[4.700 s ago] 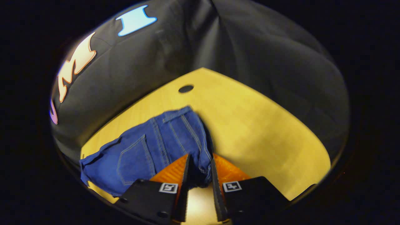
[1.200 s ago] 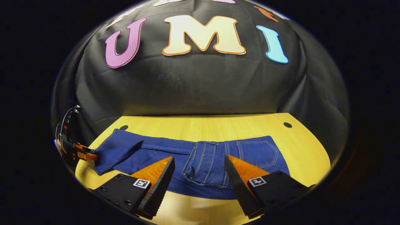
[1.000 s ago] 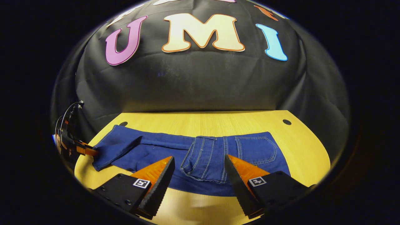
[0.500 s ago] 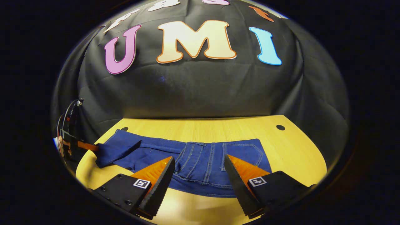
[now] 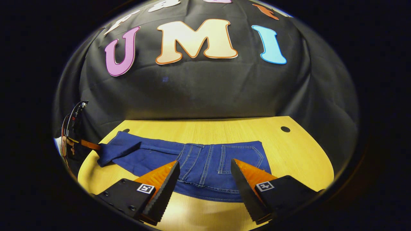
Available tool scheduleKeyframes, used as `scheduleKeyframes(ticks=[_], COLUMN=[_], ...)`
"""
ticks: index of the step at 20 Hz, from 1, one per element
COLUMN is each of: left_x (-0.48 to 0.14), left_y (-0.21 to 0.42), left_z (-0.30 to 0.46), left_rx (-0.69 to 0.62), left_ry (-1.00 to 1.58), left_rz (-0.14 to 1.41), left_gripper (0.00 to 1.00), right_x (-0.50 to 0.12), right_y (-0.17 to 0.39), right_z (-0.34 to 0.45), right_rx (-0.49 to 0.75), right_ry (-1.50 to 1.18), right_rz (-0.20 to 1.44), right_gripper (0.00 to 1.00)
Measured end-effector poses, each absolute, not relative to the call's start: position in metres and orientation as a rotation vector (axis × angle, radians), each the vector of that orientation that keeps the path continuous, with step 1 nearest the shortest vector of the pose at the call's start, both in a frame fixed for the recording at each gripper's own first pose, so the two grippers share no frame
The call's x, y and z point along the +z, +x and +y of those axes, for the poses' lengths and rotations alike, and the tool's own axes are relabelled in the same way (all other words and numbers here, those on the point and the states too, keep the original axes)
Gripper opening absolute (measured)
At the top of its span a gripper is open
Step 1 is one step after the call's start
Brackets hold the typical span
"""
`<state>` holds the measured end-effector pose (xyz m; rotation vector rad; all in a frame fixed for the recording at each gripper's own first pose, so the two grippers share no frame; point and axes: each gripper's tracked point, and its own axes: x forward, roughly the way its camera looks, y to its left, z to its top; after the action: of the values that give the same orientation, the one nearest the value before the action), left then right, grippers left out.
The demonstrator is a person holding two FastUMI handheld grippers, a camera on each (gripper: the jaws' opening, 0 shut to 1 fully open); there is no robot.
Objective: Grasp the waist and the cuffs of the jeans and fold them to make the two legs overlap; first hold the waist and fold one-third of the jeans toward the cuffs, then hold the cuffs and fold the remaining one-third in the same direction to finish folding.
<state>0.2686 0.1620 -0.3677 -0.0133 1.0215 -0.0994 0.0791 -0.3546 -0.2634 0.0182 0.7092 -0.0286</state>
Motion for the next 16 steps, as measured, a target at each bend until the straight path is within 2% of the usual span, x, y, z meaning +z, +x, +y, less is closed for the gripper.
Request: scheduleKeyframes(ticks=[1,3,4,7,9,13,14,16], left_x=[-0.372,-0.377,-0.377,-0.381,-0.381,-0.389,-0.386,-0.394], left_y=[0.270,0.278,0.279,0.273,0.275,0.275,0.274,0.270], left_z=[0.173,0.185,0.184,0.184,0.182,0.168,0.159,0.147], left_rx=[-0.061,-0.048,-0.075,-0.122,-0.153,-0.243,-0.279,-0.313], left_ry=[0.030,0.075,0.087,0.150,0.167,0.171,0.145,0.090], left_rz=[1.024,1.028,1.044,1.096,1.116,1.137,1.142,1.136], left_gripper=[0.07,0.39,0.47,0.84,0.90,0.89,0.86,0.67], right_x=[-0.265,-0.269,-0.272,-0.280,-0.284,-0.290,-0.291,-0.292], right_y=[0.078,0.077,0.076,0.075,0.075,0.071,0.071,0.072], right_z=[-0.353,-0.349,-0.346,-0.342,-0.338,-0.340,-0.341,-0.345], right_rx=[-0.029,-0.031,-0.034,-0.051,-0.056,-0.068,-0.074,-0.093], right_ry=[0.016,0.014,0.016,0.034,0.041,0.016,0.017,0.034], right_rz=[0.715,0.721,0.725,0.740,0.747,0.761,0.762,0.761], right_gripper=[0.99,0.99,0.99,0.99,0.99,0.99,0.99,0.99])
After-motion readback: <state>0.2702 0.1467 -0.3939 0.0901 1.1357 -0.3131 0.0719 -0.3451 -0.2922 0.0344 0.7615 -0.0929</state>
